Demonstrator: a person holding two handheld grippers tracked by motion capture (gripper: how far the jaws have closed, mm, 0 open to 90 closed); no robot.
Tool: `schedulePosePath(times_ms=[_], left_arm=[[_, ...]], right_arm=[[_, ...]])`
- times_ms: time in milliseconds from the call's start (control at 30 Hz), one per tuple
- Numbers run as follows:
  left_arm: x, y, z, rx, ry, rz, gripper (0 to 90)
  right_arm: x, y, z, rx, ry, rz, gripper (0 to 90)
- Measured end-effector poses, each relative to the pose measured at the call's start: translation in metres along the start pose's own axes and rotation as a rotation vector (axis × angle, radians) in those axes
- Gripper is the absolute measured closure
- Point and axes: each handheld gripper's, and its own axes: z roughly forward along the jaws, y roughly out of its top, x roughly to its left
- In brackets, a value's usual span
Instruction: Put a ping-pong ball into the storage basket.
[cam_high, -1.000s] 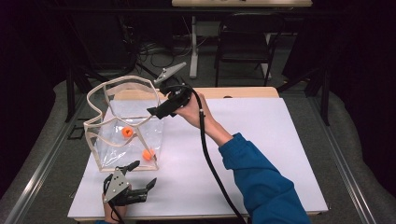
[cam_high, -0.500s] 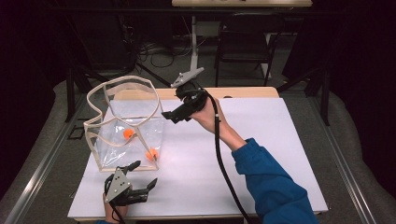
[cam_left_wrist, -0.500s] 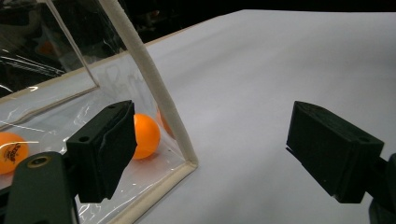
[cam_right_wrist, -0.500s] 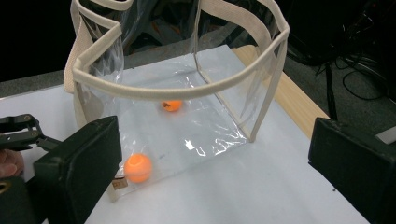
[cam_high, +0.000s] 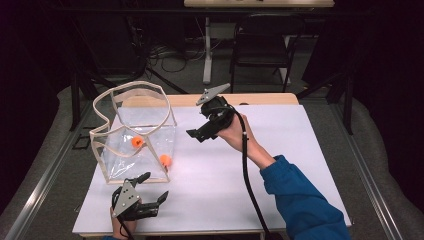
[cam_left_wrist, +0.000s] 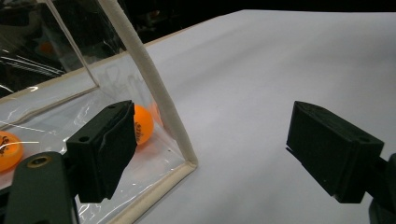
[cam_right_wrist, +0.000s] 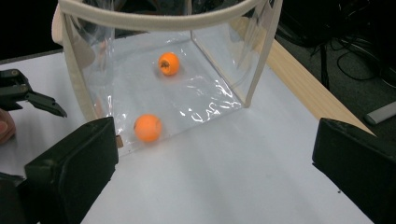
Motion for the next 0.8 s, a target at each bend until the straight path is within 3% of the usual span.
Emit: schedulePosePath(times_ms=[800], left_arm=[[0.000,0.000,0.001,0.002,0.000,0.005,15.8]], right_arm=[[0.005,-0.052,-0.020,0.041,-0.027,0.005,0.0]])
